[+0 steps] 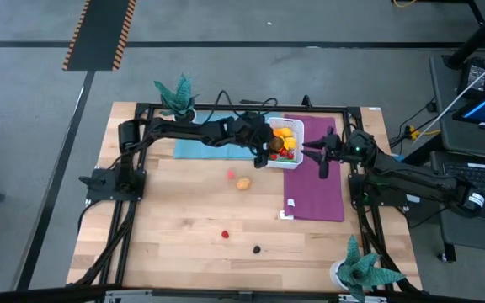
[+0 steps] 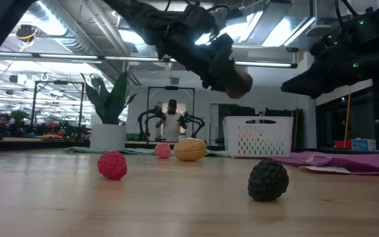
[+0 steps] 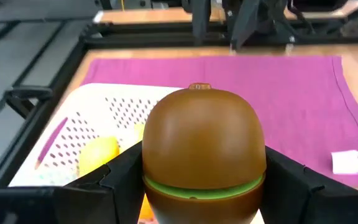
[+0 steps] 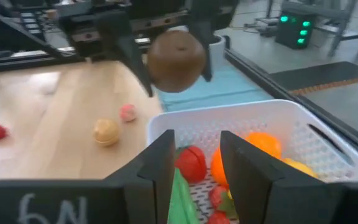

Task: Pick and placing Produce into tupperware
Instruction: Put the brown kiwi into the white container

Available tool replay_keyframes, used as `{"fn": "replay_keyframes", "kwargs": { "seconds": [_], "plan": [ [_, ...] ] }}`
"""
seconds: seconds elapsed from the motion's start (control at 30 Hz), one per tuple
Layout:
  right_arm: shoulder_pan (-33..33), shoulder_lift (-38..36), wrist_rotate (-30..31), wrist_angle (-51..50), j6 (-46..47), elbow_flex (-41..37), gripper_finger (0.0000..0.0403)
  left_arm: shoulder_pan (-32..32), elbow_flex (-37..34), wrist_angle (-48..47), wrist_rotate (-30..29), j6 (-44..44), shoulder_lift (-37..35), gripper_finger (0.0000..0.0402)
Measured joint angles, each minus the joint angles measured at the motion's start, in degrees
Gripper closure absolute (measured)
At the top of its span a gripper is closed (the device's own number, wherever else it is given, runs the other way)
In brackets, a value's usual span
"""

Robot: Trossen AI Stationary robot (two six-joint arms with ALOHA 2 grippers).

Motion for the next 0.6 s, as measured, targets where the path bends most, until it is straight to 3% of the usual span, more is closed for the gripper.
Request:
{"fn": "replay_keyframes", "kwargs": {
  "seconds": [0.3,0.6],
  "plan": [
    [0.0,0.0,-2.0,-0.6,0.0,0.0,0.0273,0.0,8.4,-14.4,0.0,2.3,0.0,0.0167],
    [0.0,0.0,-2.0,-0.6,0.3,0.0,0.0273,-0.4,9.5,-16.3,-0.1,2.9,0.0,0.0167]
  ]
}}
